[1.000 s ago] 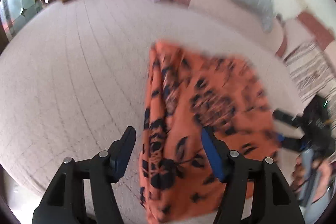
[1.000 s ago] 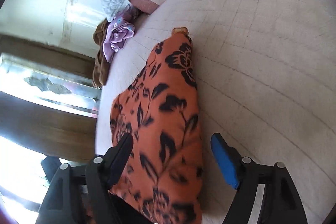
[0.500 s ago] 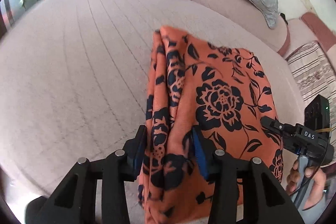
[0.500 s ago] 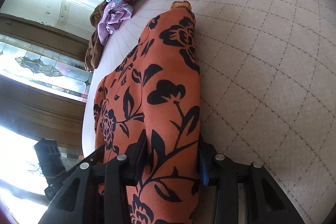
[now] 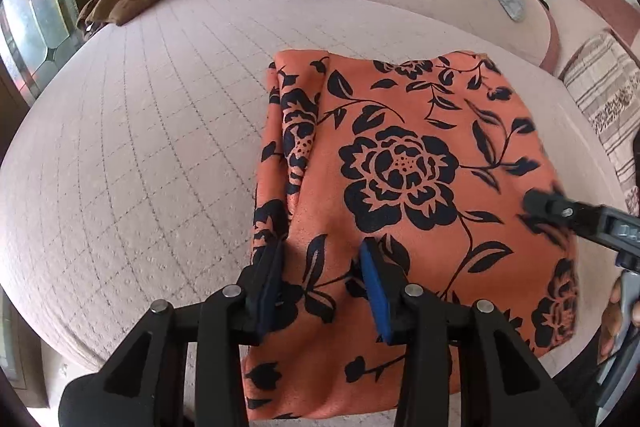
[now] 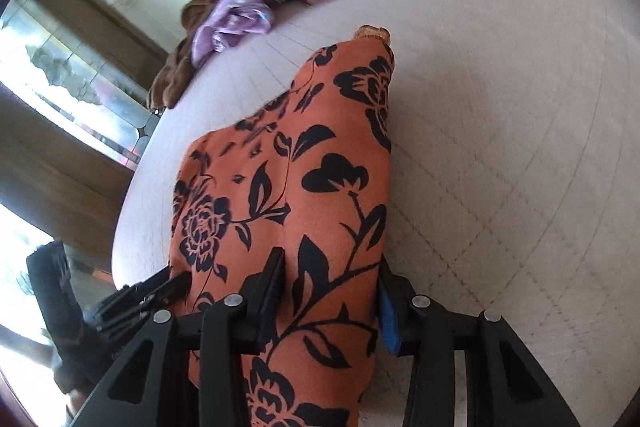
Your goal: Fold small clothes
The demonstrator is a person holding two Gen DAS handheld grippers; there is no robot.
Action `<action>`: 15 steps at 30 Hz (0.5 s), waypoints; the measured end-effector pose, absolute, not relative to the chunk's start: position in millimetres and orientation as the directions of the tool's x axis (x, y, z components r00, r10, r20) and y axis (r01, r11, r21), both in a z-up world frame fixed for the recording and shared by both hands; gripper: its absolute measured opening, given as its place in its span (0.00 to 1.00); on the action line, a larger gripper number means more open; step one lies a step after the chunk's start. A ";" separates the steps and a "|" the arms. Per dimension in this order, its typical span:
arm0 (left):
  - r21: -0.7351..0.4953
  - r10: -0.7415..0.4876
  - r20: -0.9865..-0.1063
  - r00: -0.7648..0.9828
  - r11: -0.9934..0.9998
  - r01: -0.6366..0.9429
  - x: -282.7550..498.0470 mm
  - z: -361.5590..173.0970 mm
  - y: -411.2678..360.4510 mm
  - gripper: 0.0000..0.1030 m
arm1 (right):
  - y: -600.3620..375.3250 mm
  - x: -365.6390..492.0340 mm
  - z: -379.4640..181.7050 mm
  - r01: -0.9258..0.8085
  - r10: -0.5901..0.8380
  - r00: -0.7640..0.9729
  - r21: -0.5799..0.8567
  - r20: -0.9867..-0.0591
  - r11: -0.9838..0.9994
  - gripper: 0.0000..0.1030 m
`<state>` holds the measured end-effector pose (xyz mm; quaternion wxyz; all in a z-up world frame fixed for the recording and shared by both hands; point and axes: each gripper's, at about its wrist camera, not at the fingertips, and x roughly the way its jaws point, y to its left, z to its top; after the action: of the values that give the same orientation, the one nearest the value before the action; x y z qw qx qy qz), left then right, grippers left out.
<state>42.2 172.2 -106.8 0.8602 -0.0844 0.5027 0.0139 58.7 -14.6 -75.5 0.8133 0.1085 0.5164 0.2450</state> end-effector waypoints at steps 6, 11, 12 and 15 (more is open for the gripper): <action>-0.116 -0.047 -0.872 0.487 0.987 -0.113 44.0 -109.5 174.1 0.40 | -35.1 70.5 -100.0 -0.141 0.586 0.264 0.570 -0.766 0.810 0.52; -0.103 -0.033 -0.869 0.494 0.988 -0.116 43.7 -106.7 167.9 0.41 | -29.0 58.1 -91.1 -0.189 0.563 0.295 0.531 -0.772 0.826 0.76; -0.103 -0.033 -0.868 0.496 0.988 -0.115 43.2 -106.9 167.4 0.41 | -29.0 58.1 -96.3 -0.182 0.561 0.282 0.531 -0.778 0.828 0.77; -0.106 -0.036 -0.867 0.497 0.988 -0.114 43.4 -107.1 168.0 0.41 | -30.4 57.4 -105.9 -0.176 0.571 0.293 0.544 -0.767 0.821 0.77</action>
<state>43.4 168.0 -107.1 0.8619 -0.0747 0.5010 0.0227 57.4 -30.4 -105.9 0.7834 0.1812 0.5446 0.2383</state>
